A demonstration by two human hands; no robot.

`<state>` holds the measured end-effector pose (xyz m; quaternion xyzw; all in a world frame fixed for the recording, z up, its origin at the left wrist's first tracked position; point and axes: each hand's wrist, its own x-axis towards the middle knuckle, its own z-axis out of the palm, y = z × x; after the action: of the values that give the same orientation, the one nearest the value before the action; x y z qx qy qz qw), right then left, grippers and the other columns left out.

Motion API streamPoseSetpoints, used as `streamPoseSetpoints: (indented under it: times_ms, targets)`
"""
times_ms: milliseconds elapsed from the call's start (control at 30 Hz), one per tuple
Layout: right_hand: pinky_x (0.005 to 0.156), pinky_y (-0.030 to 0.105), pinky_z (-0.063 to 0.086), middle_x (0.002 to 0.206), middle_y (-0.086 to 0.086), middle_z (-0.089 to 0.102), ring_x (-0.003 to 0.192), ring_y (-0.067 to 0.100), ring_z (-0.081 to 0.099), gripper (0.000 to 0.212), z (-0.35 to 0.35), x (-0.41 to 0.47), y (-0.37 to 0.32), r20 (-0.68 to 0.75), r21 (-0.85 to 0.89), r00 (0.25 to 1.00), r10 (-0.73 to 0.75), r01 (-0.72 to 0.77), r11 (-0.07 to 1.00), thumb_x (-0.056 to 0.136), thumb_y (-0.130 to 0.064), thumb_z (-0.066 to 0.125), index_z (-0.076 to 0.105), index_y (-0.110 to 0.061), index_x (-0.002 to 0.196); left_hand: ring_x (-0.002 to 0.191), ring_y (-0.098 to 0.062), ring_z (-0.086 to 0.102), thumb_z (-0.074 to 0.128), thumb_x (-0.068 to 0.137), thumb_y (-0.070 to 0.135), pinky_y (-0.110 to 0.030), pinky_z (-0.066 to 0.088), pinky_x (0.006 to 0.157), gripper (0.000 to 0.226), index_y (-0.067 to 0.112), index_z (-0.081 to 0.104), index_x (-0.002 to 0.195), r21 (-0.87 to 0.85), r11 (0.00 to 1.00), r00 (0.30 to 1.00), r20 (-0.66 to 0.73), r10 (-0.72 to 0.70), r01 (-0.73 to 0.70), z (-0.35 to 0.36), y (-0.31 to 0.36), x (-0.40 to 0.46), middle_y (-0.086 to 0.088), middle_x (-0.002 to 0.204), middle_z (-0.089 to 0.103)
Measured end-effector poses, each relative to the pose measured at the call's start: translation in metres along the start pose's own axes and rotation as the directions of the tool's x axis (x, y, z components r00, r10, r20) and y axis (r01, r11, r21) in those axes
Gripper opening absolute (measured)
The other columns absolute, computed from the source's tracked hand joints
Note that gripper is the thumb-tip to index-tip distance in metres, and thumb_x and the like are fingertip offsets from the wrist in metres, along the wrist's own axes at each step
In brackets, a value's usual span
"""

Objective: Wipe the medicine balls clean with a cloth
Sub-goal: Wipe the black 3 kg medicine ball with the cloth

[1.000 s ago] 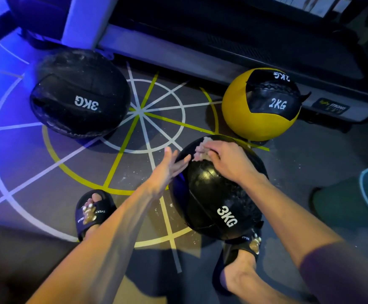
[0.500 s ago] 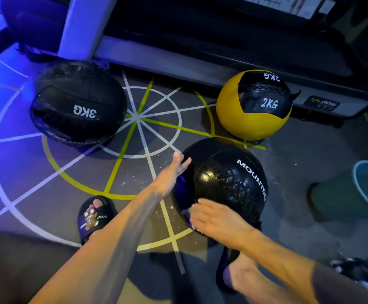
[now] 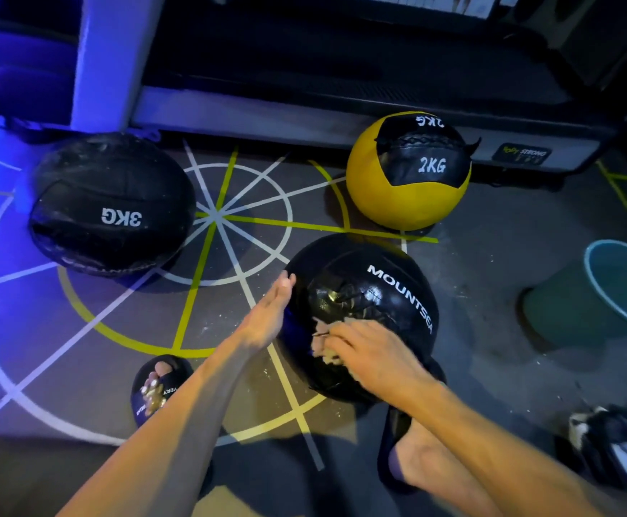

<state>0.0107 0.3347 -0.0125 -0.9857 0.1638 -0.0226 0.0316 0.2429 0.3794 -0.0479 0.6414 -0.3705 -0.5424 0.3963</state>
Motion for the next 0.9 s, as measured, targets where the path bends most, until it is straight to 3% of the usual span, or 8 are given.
streamPoseSetpoints:
  times_ms: [67,200,333,467,633,700,767,900]
  targets:
    - [0.09,0.03,0.052,0.128,-0.004,0.062,0.114,0.014,0.061,0.069,-0.003,-0.014,0.016,-0.016,-0.007,0.993,0.12,-0.12,0.993,0.063,-0.015,0.086,0.058,-0.024,0.125,0.155,-0.003,0.013,0.029,0.078,0.098,-0.049,0.008,0.129,0.068,0.072,0.025,0.141,0.051,0.999,1.0,0.021,0.003,-0.005,-0.006,-0.003,0.007,0.019,0.168,0.02]
    - [0.083,0.039,0.056,0.121,-0.001,0.056,0.102,0.019,0.058,0.047,-0.008,-0.036,0.036,-0.145,0.067,0.921,0.361,-0.355,0.932,0.077,-0.012,0.081,0.059,-0.02,0.118,0.153,-0.011,0.025,0.054,0.091,0.075,-0.049,0.021,0.127,0.088,0.044,0.011,0.162,0.257,0.966,1.0,0.024,0.017,-0.022,-0.01,0.002,0.02,0.012,0.167,0.028]
    - [0.082,0.04,0.054,0.12,0.001,0.054,0.102,0.022,0.055,0.028,-0.016,-0.041,0.05,-0.205,0.186,0.809,0.552,-0.521,0.833,0.089,-0.008,0.068,0.062,-0.015,0.116,0.157,-0.02,0.012,0.058,0.098,0.057,-0.046,0.017,0.126,0.082,0.039,0.012,0.163,0.626,0.724,0.953,0.116,0.281,-0.29,0.004,0.041,0.023,0.0,0.172,0.012]
    - [0.08,0.041,0.052,0.12,-0.003,0.052,0.105,0.021,0.055,0.022,-0.018,-0.045,0.067,-0.232,0.302,0.727,0.647,-0.578,0.758,0.097,-0.016,0.058,0.057,-0.02,0.119,0.157,-0.029,0.012,0.054,0.102,0.052,-0.048,0.022,0.124,0.075,0.042,0.012,0.163,0.754,0.533,0.923,0.3,0.241,-0.385,0.034,0.072,0.04,0.002,0.173,0.002]
    - [0.08,0.027,0.035,0.113,0.001,0.056,0.103,0.021,0.057,0.02,-0.011,-0.058,0.082,-0.15,0.7,0.22,0.964,-0.665,0.261,0.099,-0.015,0.058,0.056,-0.019,0.118,0.151,-0.031,0.029,0.058,0.101,0.049,-0.052,0.037,0.115,0.073,0.047,0.015,0.161,0.804,0.489,0.932,0.214,0.293,-0.339,0.049,0.068,0.05,0.008,0.171,0.014]
    - [0.082,0.024,0.034,0.114,0.003,0.059,0.107,0.022,0.057,0.019,-0.012,-0.057,0.082,-0.117,0.751,0.115,0.986,-0.64,0.163,0.098,-0.017,0.06,0.057,-0.018,0.116,0.149,-0.029,0.032,0.06,0.099,0.051,-0.052,0.039,0.113,0.073,0.048,0.019,0.159,0.812,0.485,0.931,0.185,0.314,-0.325,0.046,0.066,0.05,0.009,0.169,0.019]
    - [0.082,0.015,0.036,0.113,0.001,0.06,0.102,0.006,0.057,0.019,-0.02,-0.04,0.066,-0.211,0.766,0.174,0.962,-0.582,0.273,0.097,-0.019,0.063,0.057,-0.021,0.115,0.148,-0.026,0.034,0.062,0.098,0.052,-0.05,0.04,0.111,0.072,0.05,0.022,0.158,0.823,0.486,0.937,0.15,0.314,-0.295,0.043,0.064,0.049,0.012,0.168,0.022]
    - [0.084,0.009,0.046,0.128,-0.007,0.049,0.1,-0.004,0.052,0.033,-0.01,0.01,0.014,-0.303,0.506,0.652,0.695,-0.507,0.697,0.097,-0.019,0.063,0.055,-0.025,0.129,0.146,-0.023,0.038,0.064,0.097,0.048,-0.046,0.04,0.11,0.071,0.05,0.025,0.157,0.838,0.481,0.945,0.115,0.306,-0.257,0.04,0.064,0.048,0.013,0.167,0.026]
